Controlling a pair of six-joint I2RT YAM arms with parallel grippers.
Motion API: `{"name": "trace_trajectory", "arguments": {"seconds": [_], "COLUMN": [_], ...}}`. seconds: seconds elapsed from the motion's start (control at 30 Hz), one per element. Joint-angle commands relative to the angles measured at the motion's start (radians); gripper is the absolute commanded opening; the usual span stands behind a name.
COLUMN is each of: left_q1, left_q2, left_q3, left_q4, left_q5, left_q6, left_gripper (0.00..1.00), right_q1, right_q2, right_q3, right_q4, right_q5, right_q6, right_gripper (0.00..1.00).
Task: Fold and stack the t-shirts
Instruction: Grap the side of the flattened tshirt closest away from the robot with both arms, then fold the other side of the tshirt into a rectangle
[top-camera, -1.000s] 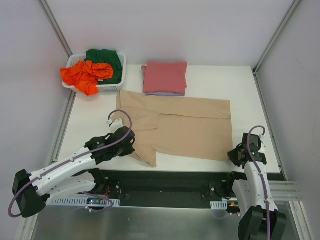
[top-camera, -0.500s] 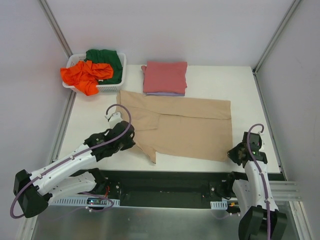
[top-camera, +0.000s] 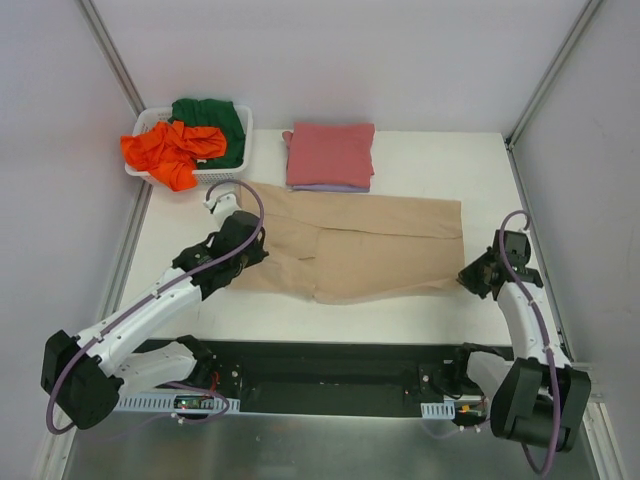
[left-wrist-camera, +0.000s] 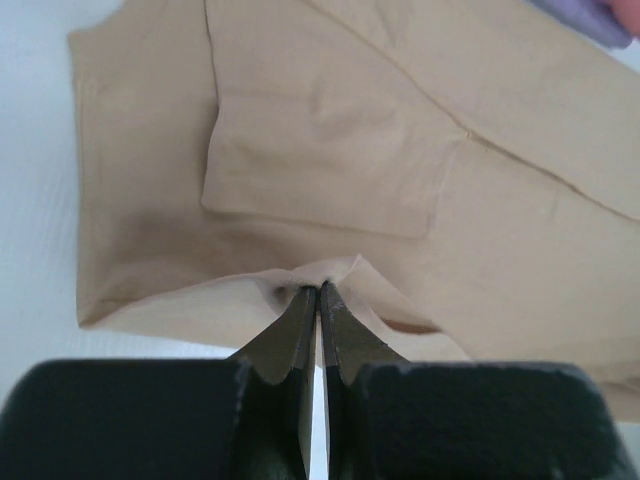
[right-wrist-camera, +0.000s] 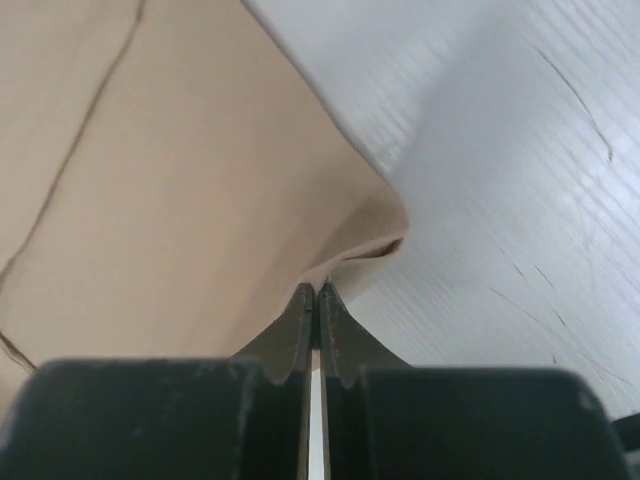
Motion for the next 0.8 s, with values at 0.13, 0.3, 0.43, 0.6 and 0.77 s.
{"name": "trace_trajectory", "arguments": {"seconds": [0.13,0.3,0.43,0.6,0.77], "left_q1": [0.049,0.070,0.099,0.136,0.170], "left_q2": [0.078,0.158,0.231,0.308,0.369], "left_q3": [0.119,0.159,0.194,0.237,0.273], "left_q4": [0.195,0.319,0.398,0.447,0.464], "left_q5": [-0.115,-0.102,-0.070,-0.029,0.028], "left_q6": [0.203,0.333,0.393,0.435,0.453], "left_gripper": [0.00,0.00,0.00,0.00,0.00], "right_q1": [-0.004,-0.005,-0.007,-0.010,-0.013], "right_q2": [0.146,0.204,0.240,0.257,0.279], "right_q3": [0.141,0.173,0.181,0.183,0.196], "right_q4": [0.108,0.134,0.140,0.159,0.174], "right_q5": [-0.001,-0.001,0.005,0.023,0.025], "right_q6": [-0.011,-0.008,-0.005,-0.014,-0.013], "right_gripper": [0.01,0.01,0.01,0.01,0.01]}}
